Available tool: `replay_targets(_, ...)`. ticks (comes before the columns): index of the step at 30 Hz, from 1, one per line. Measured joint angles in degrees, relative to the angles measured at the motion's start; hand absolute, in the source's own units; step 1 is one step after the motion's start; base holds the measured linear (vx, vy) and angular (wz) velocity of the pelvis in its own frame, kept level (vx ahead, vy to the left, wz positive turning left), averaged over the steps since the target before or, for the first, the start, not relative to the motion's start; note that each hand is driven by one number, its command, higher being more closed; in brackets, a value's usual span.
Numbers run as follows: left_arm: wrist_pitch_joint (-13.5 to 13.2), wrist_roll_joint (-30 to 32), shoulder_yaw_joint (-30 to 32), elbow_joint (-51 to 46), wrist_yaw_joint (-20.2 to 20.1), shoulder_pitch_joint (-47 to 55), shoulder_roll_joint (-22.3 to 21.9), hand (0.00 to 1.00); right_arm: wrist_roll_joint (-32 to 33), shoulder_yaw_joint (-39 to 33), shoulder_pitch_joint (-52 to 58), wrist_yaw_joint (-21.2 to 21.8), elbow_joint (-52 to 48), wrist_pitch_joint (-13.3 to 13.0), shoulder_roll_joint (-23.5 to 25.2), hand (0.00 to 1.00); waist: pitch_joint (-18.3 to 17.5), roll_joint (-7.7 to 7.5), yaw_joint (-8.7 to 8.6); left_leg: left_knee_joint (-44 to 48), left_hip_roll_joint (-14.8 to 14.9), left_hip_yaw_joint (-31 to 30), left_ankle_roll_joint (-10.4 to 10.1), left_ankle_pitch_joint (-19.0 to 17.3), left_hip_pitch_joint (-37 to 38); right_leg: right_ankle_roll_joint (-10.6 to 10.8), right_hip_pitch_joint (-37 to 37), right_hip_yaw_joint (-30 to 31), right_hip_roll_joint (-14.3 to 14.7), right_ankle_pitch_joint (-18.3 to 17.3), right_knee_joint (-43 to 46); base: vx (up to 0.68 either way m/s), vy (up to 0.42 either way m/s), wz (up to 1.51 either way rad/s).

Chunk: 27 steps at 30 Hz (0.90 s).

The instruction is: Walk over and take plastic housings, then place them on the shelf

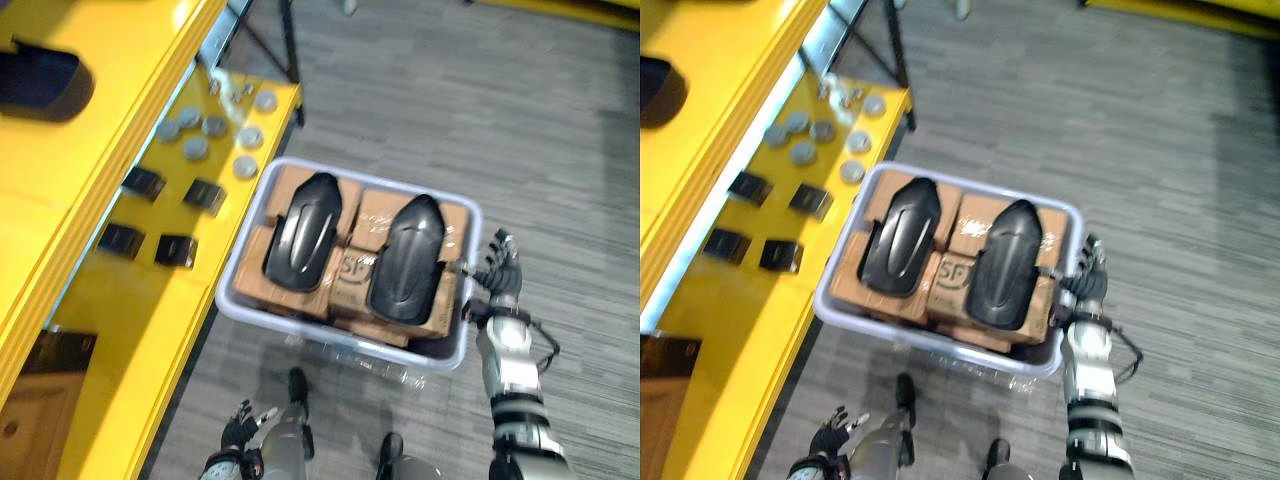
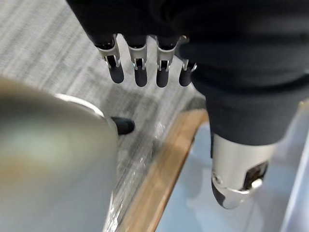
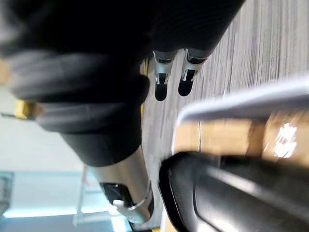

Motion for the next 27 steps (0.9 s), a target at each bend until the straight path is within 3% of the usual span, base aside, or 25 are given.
replay_targets(3, -0.30, -1.10, -0.98, -0.25, 0.96, -1.05, 0.20, 0.00, 1.26, 0.03, -8.32, -2.18, 7.60, 0.51, -3.21, 0.00, 1.06, 1.40, 0.79, 2.49, -0.15, -1.35, 0.73, -0.61, -3.79, 0.03, -2.58, 0.17, -0.02, 0.02, 1.41, -0.05, 0.009, 0.22)
replay_targets(11, -0.19, -3.22, -3.25, 3.52, 3.09, -4.33, 2.33, 0.00, 3.70, -0.04, -10.00, -5.70, 11.19, 1.21, -4.51, 0.00, 1.73, 1.89, 1.02, 7.15, -0.33, -2.69, 1.57, -3.29, -7.95, 0.13, -6.84, 2.19, -0.50, 0.08, 6.87, -0.02, 0.005, 0.05)
replay_targets(17, -0.31, -4.48, -3.25, 4.28, 5.06, -5.71, 2.40, 0.00, 2.98, -0.24, -4.11, -9.21, 1.36, 1.52, 1.25, 0.00, 1.77, 1.84, 0.85, 7.46, 0.09, -2.56, 1.39, -3.70, -8.30, -0.08, -8.40, 3.75, -0.31, -0.08, 9.07, -0.01, -0.047, -0.03)
replay_targets(21, -0.46, -4.45, -3.26, 2.75, 6.04, -5.81, 2.39, 0.00, -2.22, -2.25, 1.69, -11.75, -6.50, 2.21, 6.75, 0.00, 1.86, 1.70, 0.72, 6.90, -0.02, -2.17, 1.32, -3.71, -8.31, -0.68, -8.65, 3.75, -0.44, -0.82, 8.90, 0.00, -0.072, -0.02)
replay_targets(27, -0.79, -4.23, -4.01, 0.79, 6.12, -5.74, 2.35, 0.00, -6.65, -3.62, 6.57, -13.27, -12.01, 3.57, 9.53, 0.00, 2.16, 1.20, 0.62, 6.65, -0.19, -2.27, 1.31, -3.70, -8.34, -1.20, -8.53, 3.57, -0.45, -1.25, 8.82, 0.00, -0.069, 0.04)
